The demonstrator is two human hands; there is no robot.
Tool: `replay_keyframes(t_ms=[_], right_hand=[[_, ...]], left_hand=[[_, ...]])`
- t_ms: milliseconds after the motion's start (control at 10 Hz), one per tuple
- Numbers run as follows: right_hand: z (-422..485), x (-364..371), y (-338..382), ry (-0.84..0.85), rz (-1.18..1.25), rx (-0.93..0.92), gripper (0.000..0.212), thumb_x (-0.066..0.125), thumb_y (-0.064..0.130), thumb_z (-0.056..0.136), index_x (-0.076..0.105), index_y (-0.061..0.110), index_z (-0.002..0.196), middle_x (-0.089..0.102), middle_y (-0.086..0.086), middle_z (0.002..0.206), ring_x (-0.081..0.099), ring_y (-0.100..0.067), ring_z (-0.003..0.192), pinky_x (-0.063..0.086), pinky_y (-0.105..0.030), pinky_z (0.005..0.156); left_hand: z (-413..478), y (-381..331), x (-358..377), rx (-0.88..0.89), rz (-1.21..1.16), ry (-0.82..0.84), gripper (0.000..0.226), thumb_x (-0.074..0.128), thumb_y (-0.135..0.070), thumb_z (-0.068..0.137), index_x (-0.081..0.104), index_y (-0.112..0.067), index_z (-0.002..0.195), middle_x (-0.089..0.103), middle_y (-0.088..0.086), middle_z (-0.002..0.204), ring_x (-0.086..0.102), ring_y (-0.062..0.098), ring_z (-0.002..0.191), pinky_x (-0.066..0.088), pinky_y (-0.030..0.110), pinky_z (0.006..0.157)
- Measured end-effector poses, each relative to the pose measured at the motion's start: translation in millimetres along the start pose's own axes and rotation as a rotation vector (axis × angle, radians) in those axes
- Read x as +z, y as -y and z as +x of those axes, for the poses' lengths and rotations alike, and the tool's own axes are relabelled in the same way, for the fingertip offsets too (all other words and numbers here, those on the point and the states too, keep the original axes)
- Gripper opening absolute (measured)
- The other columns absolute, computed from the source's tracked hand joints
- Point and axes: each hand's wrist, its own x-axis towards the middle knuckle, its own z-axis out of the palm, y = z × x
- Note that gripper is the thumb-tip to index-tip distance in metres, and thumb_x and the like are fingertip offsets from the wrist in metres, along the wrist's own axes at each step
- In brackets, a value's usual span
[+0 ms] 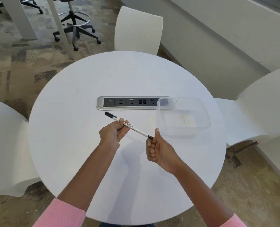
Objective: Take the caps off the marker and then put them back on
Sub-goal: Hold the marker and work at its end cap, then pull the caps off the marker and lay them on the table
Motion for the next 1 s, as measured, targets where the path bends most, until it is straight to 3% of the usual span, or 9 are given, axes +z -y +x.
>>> replay_keyframes(t_ms=[200,500,600,700,800,1000], right_hand=[[-4.6,2.8,5.7,0.052,0.056,0.043,0.039,0.037,0.03,0.097,0.042,0.016,0.062,0.035,0.01,0.043,0.029,-0.005,0.038,0.029,-0.013,0.037],[-5.4,3.8,0.1,-0.085,-0.403,-0.289,0.041,0.041,0.02,0.097,0.038,0.018,0.056,0.037,0.012,0.042,0.03,-0.004,0.039,0.029,-0.012,0.039],[-8.4,-7.5,-2.3,-0.191,-0.643,-0.445,0.038,0.042,0.015,0.096,0.036,0.019,0.058,0.036,0.009,0.046,0.031,-0.004,0.04,0.028,-0.015,0.042],[-20.1,-41.5,-3.1,-0.338,-0.747,-0.522,0.038,0.044,0.015,0.095,0.034,0.021,0.059,0.035,0.011,0.048,0.03,-0.007,0.045,0.025,-0.017,0.044],[-24.5,-63.5,-6.9,-0.379,-0.787,-0.488,0.038,0.043,0.02,0.096,0.035,0.018,0.059,0.04,0.012,0.041,0.031,-0.004,0.044,0.026,-0.013,0.043],[-10.1,-59.1,-16.7,-0.361,-0.743,-0.453,0.038,0.041,0.017,0.096,0.042,0.018,0.058,0.043,0.011,0.041,0.035,-0.003,0.042,0.03,-0.01,0.044]], left_hand=[[-0.9,1.4,-0.7,0.021,0.034,-0.002,0.013,0.058,0.005,0.084,0.061,0.002,0.072,0.068,0.003,0.047,0.067,0.014,0.046,0.057,0.021,0.049],[-3.3,-1.4,2.9,0.012,0.024,0.027,0.015,0.056,0.005,0.085,0.06,0.002,0.071,0.067,0.004,0.046,0.066,0.014,0.044,0.057,0.021,0.048],[0.4,-12.4,-2.1,0.019,-0.099,-0.011,0.021,0.05,0.008,0.088,0.054,0.002,0.068,0.063,0.002,0.04,0.063,0.01,0.038,0.055,0.021,0.043],[17.5,-51.3,-25.8,0.138,-0.182,-0.115,0.022,0.05,0.006,0.089,0.052,-0.001,0.068,0.062,-0.001,0.038,0.062,0.007,0.039,0.053,0.019,0.042],[20.1,-67.6,-36.2,0.199,-0.134,-0.102,0.018,0.055,0.005,0.087,0.056,-0.001,0.07,0.065,-0.002,0.043,0.066,0.008,0.045,0.055,0.02,0.046],[18.1,-39.4,-28.9,0.114,-0.108,-0.085,0.017,0.056,0.004,0.086,0.056,0.0,0.069,0.065,0.002,0.043,0.065,0.011,0.043,0.056,0.02,0.046]])
